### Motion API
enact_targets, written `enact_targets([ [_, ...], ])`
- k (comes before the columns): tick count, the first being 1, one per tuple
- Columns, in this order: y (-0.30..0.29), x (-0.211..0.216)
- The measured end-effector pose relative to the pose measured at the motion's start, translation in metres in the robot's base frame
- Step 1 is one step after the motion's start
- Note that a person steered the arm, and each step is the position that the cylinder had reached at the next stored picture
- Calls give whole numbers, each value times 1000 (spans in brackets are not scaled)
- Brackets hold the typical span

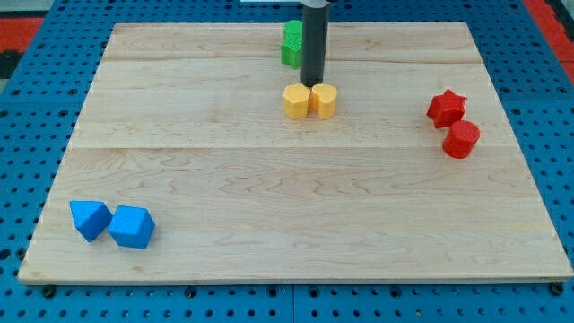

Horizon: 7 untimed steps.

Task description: Nudge the yellow blocks a little bit down

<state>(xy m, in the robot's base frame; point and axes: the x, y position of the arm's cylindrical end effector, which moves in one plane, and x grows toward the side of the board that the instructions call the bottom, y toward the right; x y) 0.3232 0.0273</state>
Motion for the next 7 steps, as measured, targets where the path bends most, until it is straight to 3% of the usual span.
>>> enact_targets([
  [7, -3, 19],
])
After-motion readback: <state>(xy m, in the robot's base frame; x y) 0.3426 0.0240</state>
